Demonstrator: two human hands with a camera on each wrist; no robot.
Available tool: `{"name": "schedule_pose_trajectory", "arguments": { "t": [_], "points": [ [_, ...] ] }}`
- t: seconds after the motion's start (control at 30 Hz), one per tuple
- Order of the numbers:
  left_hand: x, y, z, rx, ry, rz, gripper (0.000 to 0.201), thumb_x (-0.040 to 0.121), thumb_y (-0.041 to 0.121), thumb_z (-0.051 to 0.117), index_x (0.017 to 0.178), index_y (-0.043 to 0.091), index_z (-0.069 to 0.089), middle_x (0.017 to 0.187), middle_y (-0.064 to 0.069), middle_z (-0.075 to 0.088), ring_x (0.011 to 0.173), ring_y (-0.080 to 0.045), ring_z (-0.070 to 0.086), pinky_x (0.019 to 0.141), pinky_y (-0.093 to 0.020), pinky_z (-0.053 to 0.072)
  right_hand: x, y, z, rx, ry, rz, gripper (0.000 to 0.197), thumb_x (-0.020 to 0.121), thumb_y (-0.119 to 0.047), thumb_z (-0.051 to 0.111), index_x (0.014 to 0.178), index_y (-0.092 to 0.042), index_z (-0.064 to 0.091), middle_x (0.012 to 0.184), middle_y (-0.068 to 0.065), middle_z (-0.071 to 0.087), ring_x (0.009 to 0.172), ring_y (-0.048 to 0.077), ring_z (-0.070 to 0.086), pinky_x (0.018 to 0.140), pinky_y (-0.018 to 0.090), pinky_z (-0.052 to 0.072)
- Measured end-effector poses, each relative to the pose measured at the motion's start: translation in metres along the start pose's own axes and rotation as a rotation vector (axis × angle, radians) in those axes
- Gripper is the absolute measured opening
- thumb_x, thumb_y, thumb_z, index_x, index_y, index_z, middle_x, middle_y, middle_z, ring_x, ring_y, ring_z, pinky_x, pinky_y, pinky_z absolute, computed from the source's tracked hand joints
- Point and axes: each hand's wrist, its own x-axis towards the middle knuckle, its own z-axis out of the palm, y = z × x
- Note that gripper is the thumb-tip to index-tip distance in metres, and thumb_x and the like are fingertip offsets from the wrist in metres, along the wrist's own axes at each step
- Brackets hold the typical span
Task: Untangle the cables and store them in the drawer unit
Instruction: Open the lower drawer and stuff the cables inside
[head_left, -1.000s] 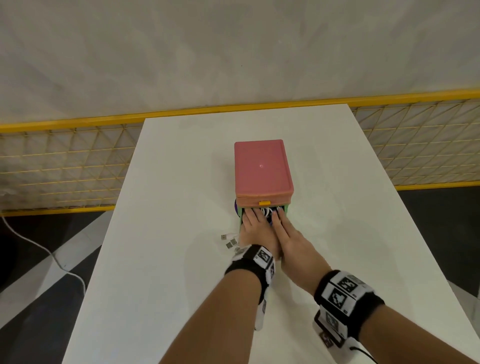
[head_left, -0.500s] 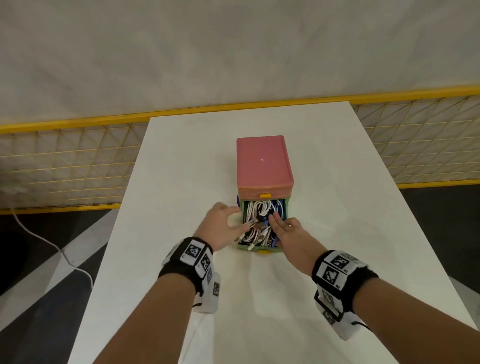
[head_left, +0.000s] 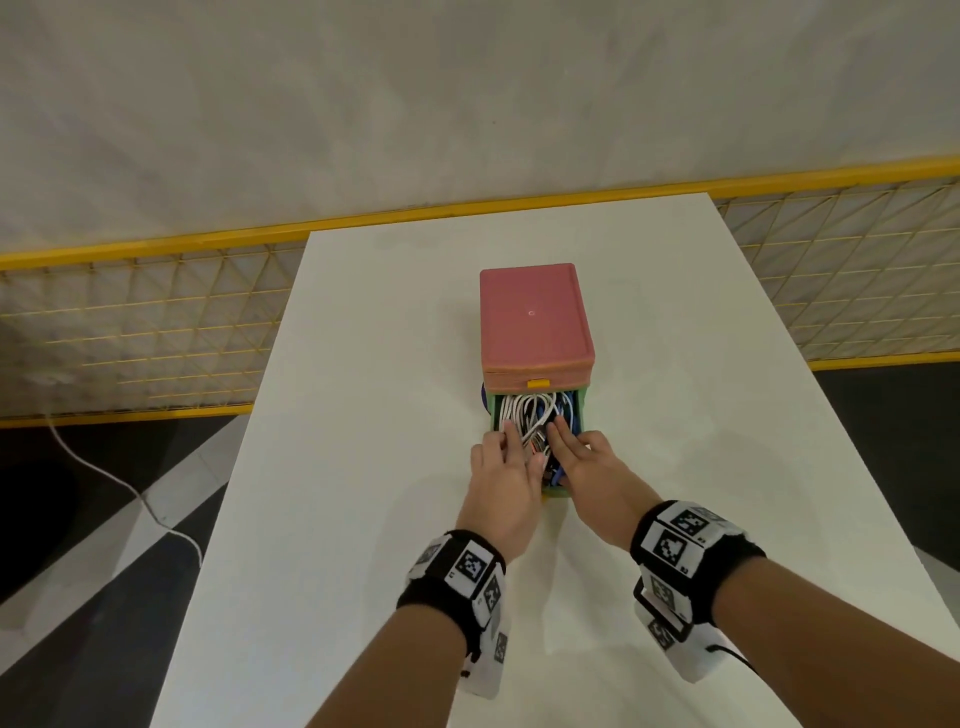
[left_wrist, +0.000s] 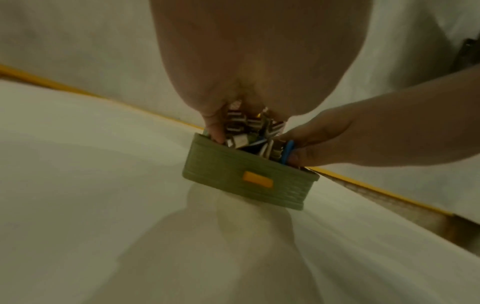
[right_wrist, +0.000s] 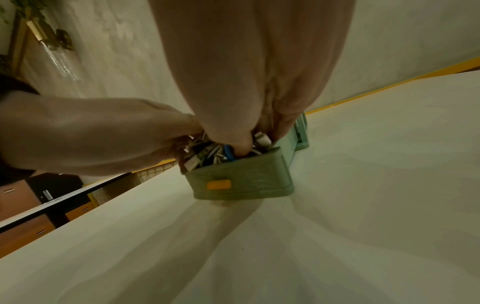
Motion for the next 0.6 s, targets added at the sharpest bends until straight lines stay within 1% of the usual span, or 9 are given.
{"name": "schedule_pose_trajectory", "arguments": {
  "t": [0.07,0.13,0.17,0.27,0.33,0.37,0.43,0.5,0.6],
  "points": [
    [0.005,-0.003,-0.002,-0.003,-0.012,0.007,0.072,0.101,0.052,0.015,0.152,0.004,0.026,0.131,-0.014,0.041,0.117,-0.026,0.038,0.104,-0.029,0.038,-0.001,0.0,0.003,0.05,-0.053,0.015,0.064,0.039,-0.012,0.089,0.098,0.006,0.072,0.111,0.021,0.069,0.105,0.027,0.05,0.076,0.034,0.037],
    [0.009,-0.008,-0.003,0.022,-0.02,0.013,0.054,0.106,0.032,0.03,0.152,0.004,0.029,0.129,-0.015,0.042,0.115,-0.027,0.04,0.102,-0.03,0.039,-0.004,-0.001,0.003,0.114,0.013,0.047,0.064,0.045,-0.015,0.086,0.103,0.005,0.07,0.114,0.021,0.067,0.106,0.026,0.059,0.078,0.034,0.042],
    [0.01,-0.009,-0.003,0.049,-0.016,0.023,0.052,0.105,0.029,0.029,0.15,0.002,0.032,0.126,-0.016,0.045,0.111,-0.03,0.043,0.099,-0.034,0.043,-0.006,-0.002,0.0,0.161,0.047,0.077,0.065,0.052,-0.013,0.083,0.111,0.008,0.065,0.118,0.023,0.065,0.107,0.026,0.055,0.081,0.034,0.045],
    [0.018,-0.004,-0.007,0.147,-0.055,0.035,0.051,0.103,0.02,0.027,0.15,0.001,0.028,0.129,-0.016,0.044,0.111,-0.031,0.044,0.097,-0.038,0.044,-0.011,-0.009,-0.009,0.405,0.11,0.121,0.068,0.084,-0.006,0.05,0.143,0.011,0.021,0.143,0.025,0.042,0.112,0.028,0.041,0.096,0.033,0.045],
    [0.024,-0.001,-0.011,0.194,-0.119,0.018,0.055,0.1,0.008,0.037,0.152,0.003,0.021,0.137,-0.013,0.037,0.119,-0.028,0.038,0.102,-0.034,0.039,-0.014,-0.012,-0.011,0.423,0.112,0.135,0.061,0.088,-0.011,0.028,0.146,0.008,0.019,0.153,0.024,0.025,0.129,0.036,0.041,0.102,0.037,0.043],
    [0.027,0.002,-0.011,0.19,-0.114,0.017,0.057,0.097,0.005,0.039,0.151,0.003,0.022,0.138,-0.013,0.036,0.12,-0.028,0.036,0.103,-0.033,0.038,-0.013,-0.011,-0.009,0.398,0.07,0.129,0.062,0.088,-0.016,0.021,0.147,0.006,0.019,0.155,0.023,0.017,0.138,0.037,0.031,0.109,0.038,0.038],
    [0.031,0.006,-0.009,0.145,-0.098,0.009,0.055,0.096,0.006,0.041,0.149,0.003,0.026,0.138,-0.012,0.035,0.121,-0.028,0.035,0.103,-0.033,0.038,-0.007,-0.007,-0.011,0.348,0.083,0.079,0.063,0.091,-0.023,0.013,0.148,0.002,0.012,0.158,0.018,0.004,0.147,0.031,0.005,0.121,0.038,0.014],
    [0.035,0.008,-0.007,0.061,-0.096,-0.03,0.043,0.099,0.008,0.041,0.142,0.005,0.036,0.134,-0.012,0.034,0.118,-0.028,0.036,0.102,-0.036,0.04,0.001,0.0,-0.013,0.381,0.093,0.024,0.057,0.099,-0.026,0.012,0.149,-0.002,0.0,0.158,0.01,-0.007,0.145,0.018,-0.013,0.119,0.028,-0.01],
    [0.033,0.0,-0.005,-0.111,-0.003,-0.047,0.028,0.1,0.014,0.047,0.126,0.004,0.053,0.114,-0.013,0.048,0.104,-0.032,0.049,0.091,-0.041,0.046,0.013,0.014,-0.012,0.455,0.007,0.022,0.056,0.104,-0.029,0.02,0.15,-0.006,-0.002,0.16,0.007,-0.004,0.147,0.013,-0.006,0.114,0.018,-0.008]
  ]
}}
